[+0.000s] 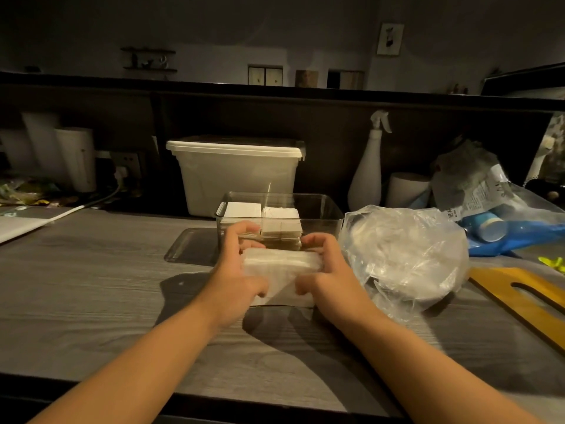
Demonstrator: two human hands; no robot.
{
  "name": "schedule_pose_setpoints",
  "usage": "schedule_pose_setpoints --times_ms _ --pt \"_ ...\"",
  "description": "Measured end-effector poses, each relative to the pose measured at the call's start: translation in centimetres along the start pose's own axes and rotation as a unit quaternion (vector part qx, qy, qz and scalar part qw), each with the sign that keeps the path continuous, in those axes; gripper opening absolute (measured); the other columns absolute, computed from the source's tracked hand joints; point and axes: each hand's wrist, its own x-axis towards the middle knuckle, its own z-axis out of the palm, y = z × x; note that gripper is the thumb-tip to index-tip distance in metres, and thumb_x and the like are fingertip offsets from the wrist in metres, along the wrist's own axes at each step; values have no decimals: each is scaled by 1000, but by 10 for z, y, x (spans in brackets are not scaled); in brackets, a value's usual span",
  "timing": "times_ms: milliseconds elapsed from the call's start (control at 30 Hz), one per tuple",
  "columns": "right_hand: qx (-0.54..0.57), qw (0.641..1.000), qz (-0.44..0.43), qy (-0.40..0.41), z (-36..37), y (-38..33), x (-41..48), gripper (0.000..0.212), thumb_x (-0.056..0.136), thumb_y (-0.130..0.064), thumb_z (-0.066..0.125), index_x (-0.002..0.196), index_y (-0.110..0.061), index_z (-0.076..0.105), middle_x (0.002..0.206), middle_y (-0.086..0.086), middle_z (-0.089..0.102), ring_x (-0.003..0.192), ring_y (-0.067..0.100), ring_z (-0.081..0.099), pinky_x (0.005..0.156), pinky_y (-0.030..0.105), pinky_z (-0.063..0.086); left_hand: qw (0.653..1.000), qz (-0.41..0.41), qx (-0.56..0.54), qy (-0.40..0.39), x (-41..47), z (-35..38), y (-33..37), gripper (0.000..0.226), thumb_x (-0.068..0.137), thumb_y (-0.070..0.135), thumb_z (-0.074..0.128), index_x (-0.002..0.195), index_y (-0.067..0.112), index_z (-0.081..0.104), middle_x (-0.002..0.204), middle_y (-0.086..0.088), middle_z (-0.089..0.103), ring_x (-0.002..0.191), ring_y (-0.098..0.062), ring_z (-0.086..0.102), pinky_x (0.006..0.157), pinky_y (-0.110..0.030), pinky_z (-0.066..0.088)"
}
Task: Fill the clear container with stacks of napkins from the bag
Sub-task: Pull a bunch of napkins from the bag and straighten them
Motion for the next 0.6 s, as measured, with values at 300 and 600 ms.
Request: schedule_pose_setpoints --times_ms 300,600 --pt "33 999 -12 -31 1 1 1 73 70 5 60 126 -37 42 120 3 51 103 20 58 78 30 59 999 -31 -24 10 -2 0 4 72 69 -17 57 121 30 39 111 -15 49 82 -17 54 53 -17 46" --pt "-248 966 -66 -29 -2 3 -9 77 85 -22 67 150 -41 29 133 -24 26 123 2 36 97 18 42 1000 -23 5 -16 -6 2 4 78 73 -27 51 125 31 38 109 -13 48 82 -22 56 56 -21 49"
